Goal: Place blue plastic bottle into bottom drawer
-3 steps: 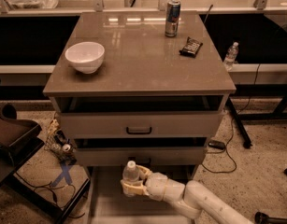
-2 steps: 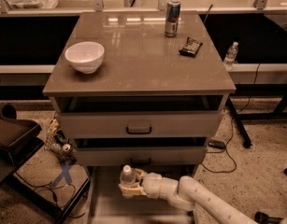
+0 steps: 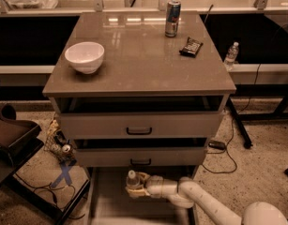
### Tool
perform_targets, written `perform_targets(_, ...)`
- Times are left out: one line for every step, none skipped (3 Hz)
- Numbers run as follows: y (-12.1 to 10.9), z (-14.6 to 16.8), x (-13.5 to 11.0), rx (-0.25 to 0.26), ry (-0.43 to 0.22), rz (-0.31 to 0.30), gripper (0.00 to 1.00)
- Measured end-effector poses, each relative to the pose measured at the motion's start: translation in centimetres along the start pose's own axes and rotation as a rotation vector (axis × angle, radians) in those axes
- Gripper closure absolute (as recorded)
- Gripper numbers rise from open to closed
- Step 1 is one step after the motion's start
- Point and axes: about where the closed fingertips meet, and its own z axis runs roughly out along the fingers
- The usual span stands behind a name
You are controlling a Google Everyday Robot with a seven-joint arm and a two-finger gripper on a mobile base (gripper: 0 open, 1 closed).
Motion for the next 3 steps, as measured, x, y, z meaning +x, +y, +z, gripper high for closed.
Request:
perform_targets(0.1, 0.4, 0.5, -0.005, -0.015, 0.010, 1.00)
perform_targets(0.2, 0.9, 2.8, -0.047, -0.054, -0.010, 1.00)
perform_targets(0.7, 1.3, 4.5, -0.094, -0.058, -0.046, 1.00)
